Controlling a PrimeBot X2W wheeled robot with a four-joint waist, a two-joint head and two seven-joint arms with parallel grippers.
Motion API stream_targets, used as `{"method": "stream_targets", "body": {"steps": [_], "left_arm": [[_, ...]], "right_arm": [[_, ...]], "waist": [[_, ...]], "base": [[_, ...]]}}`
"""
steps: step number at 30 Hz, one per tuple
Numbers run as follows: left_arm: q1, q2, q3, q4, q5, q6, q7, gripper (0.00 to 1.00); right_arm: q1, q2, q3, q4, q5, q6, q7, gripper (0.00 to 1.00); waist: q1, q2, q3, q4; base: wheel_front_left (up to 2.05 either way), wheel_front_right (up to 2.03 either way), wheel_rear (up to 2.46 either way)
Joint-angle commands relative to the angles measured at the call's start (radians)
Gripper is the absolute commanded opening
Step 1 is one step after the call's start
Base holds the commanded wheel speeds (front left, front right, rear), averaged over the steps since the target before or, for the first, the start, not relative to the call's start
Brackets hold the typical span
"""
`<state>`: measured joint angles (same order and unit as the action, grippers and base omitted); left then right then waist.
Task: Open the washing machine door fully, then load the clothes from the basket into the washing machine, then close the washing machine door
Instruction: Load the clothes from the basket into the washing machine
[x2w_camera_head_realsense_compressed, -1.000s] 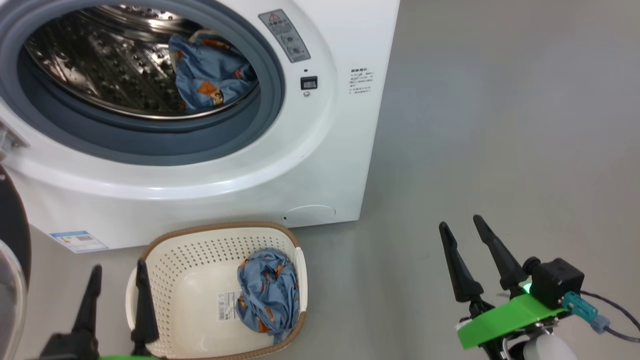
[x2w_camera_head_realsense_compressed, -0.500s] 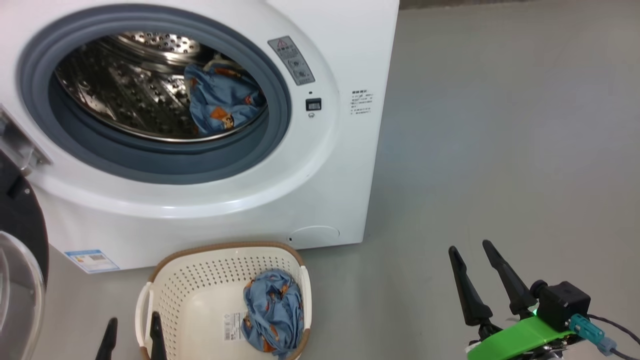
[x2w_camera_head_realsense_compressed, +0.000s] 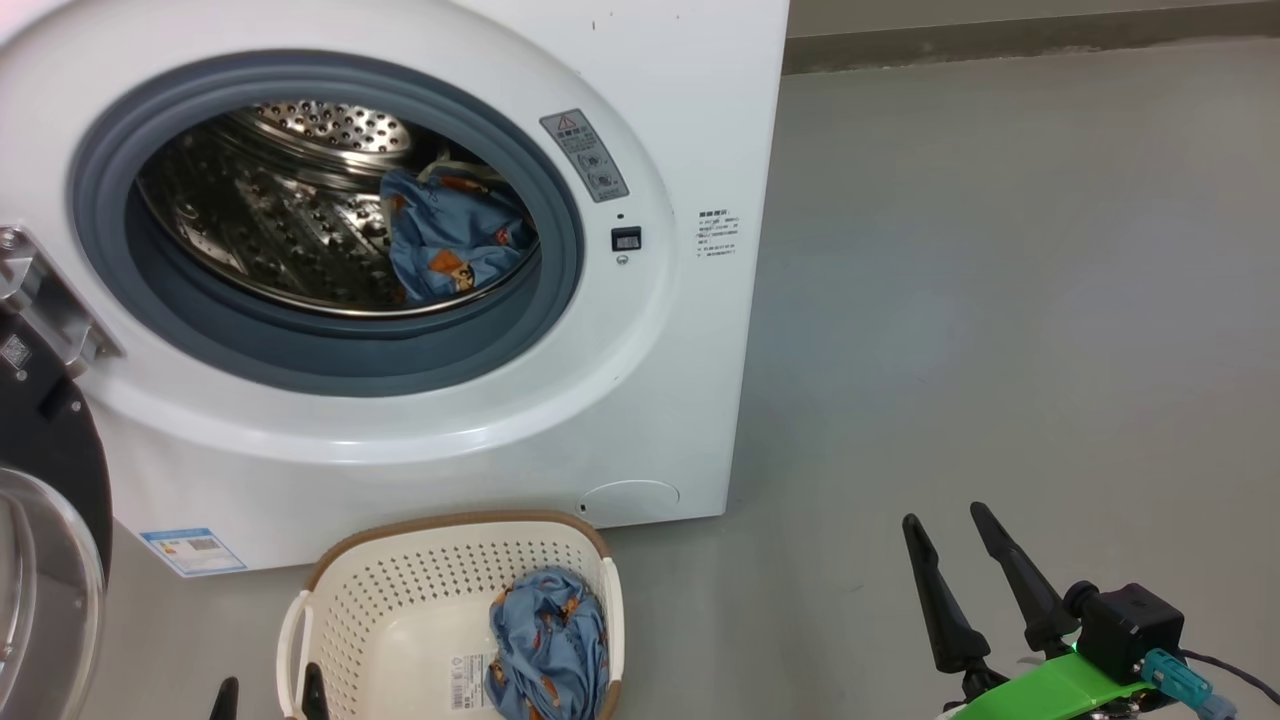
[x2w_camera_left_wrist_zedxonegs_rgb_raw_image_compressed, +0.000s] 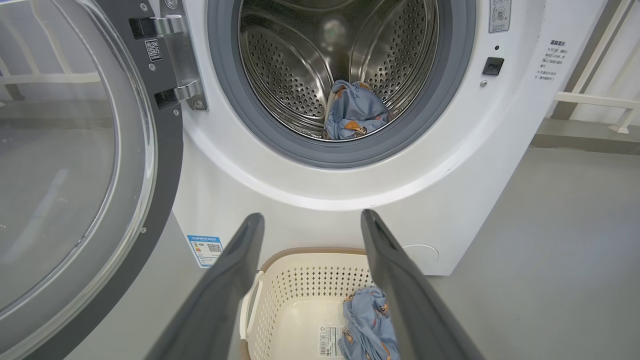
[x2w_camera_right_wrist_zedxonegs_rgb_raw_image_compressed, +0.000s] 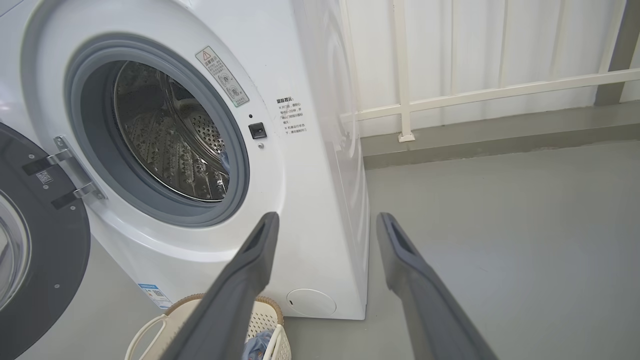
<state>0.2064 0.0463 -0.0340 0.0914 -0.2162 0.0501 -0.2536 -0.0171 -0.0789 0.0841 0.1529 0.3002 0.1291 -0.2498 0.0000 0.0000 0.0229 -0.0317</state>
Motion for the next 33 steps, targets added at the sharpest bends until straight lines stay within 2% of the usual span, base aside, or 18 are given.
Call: {"method": "stream_targets", "body": {"steps": [1, 20, 26, 33], "left_arm": [[-0.010, 0.004, 0.029, -0.024, -0.008, 0.014, -0.008, 1.00], [-0.011, 0.004, 0.023, -0.046, -0.014, 0.021, -0.008, 1.00], [-0.044, 0.004, 0.010, -0.039, -0.020, 0.015, -0.008, 1.00], [-0.109, 0.004, 0.007, -0.017, -0.033, -0.002, -0.008, 1.00]], "right_arm": [[-0.010, -0.005, 0.020, -0.030, -0.013, 0.002, -0.012, 1.00], [-0.006, -0.003, 0.005, -0.036, -0.020, 0.002, -0.011, 1.00], [-0.010, -0.005, 0.007, -0.015, -0.029, 0.002, -0.010, 1.00], [-0.036, -0.003, 0.007, 0.009, -0.045, 0.002, -0.011, 1.00]], "waist": [[0.0000, 0.0000, 0.002, -0.001], [0.0000, 0.0000, 0.023, 0.003], [0.0000, 0.0000, 0.081, 0.004], [0.0000, 0.0000, 0.196, -0.004]], "base": [[0.00, 0.00, 0.00], [0.00, 0.00, 0.00], [0.00, 0.00, 0.00], [0.00, 0.00, 0.00]]}}
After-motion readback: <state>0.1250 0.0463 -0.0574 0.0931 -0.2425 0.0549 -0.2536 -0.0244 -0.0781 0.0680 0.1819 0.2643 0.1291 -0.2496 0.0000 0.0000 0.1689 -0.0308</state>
